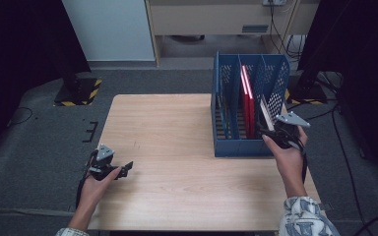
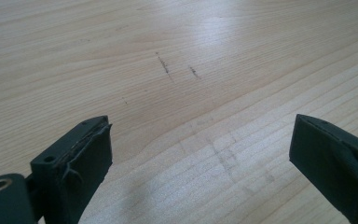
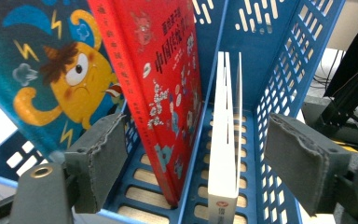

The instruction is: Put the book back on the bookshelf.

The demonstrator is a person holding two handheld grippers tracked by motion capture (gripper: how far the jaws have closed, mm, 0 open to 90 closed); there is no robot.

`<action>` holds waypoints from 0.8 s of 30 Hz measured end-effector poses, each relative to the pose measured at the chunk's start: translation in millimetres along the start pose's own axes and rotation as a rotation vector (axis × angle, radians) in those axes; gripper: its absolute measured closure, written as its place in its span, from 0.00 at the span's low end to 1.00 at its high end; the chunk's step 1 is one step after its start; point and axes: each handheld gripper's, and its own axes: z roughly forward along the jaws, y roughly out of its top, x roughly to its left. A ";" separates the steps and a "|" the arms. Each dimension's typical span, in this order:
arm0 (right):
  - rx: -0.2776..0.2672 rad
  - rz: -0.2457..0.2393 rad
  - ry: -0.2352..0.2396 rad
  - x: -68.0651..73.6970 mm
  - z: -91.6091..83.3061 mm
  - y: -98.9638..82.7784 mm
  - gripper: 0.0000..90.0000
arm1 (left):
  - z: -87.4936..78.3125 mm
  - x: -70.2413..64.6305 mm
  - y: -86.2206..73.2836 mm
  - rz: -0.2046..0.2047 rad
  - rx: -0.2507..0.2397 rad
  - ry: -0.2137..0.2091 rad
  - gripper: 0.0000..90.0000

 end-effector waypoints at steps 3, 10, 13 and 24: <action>-0.005 -0.003 0.017 3.6 -3.1 -1.5 0.23 | -0.1 0.0 0.0 0.000 0.000 0.000 0.06; -0.006 -0.035 0.045 14.6 -6.4 -2.5 0.21 | 0.5 -0.3 0.1 0.006 0.005 -0.001 0.05; -0.012 -0.044 0.060 20.8 -8.1 -1.0 0.20 | 0.6 0.0 0.0 0.004 0.005 -0.001 0.05; -0.024 -0.067 0.137 45.1 -11.5 0.4 0.13 | 1.1 -0.2 -0.5 -0.005 0.002 -0.003 0.05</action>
